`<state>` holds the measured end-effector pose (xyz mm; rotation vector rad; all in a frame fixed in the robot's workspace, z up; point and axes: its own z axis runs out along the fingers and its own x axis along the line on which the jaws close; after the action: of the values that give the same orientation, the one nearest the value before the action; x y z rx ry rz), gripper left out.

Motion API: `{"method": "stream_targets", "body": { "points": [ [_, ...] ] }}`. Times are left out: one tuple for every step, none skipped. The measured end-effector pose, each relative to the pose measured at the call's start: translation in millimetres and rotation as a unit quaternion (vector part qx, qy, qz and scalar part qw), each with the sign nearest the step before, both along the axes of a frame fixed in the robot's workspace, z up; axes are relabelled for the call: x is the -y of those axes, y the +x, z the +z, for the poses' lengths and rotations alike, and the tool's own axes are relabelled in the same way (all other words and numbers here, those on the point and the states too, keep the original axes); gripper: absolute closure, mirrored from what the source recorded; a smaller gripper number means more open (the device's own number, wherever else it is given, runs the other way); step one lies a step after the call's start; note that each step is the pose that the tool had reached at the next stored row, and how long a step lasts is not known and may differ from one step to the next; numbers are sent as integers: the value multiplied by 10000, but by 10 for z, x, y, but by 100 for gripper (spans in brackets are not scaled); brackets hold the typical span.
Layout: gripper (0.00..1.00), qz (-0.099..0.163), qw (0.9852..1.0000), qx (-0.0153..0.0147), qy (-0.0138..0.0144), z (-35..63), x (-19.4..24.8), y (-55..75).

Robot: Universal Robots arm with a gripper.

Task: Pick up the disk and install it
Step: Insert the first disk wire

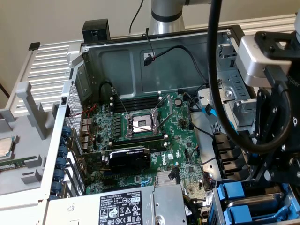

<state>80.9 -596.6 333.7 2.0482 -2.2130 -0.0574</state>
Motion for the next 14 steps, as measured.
{"method": "stream_targets", "body": {
  "points": [
    [83,0,10000,0,0,-1,0,0],
    [83,0,10000,0,0,-2,0,0],
    [83,0,10000,0,0,-4,0,0],
    [83,0,10000,0,1,-6,0,0],
    [83,0,10000,0,1,-8,0,0],
    [83,0,10000,0,1,-9,0,-1],
    [83,0,10000,0,1,-11,0,-2],
    [83,0,10000,0,1,-12,0,-2],
    [83,0,10000,0,1,-12,0,-3],
    [83,0,10000,0,1,-12,0,-3],
    [83,0,10000,0,1,-12,0,-3],
    [83,0,10000,0,1,-12,0,-4],
    [83,0,10000,0,1,-13,0,-3],
    [83,0,10000,0,1,-13,0,-3]
  ]
}}
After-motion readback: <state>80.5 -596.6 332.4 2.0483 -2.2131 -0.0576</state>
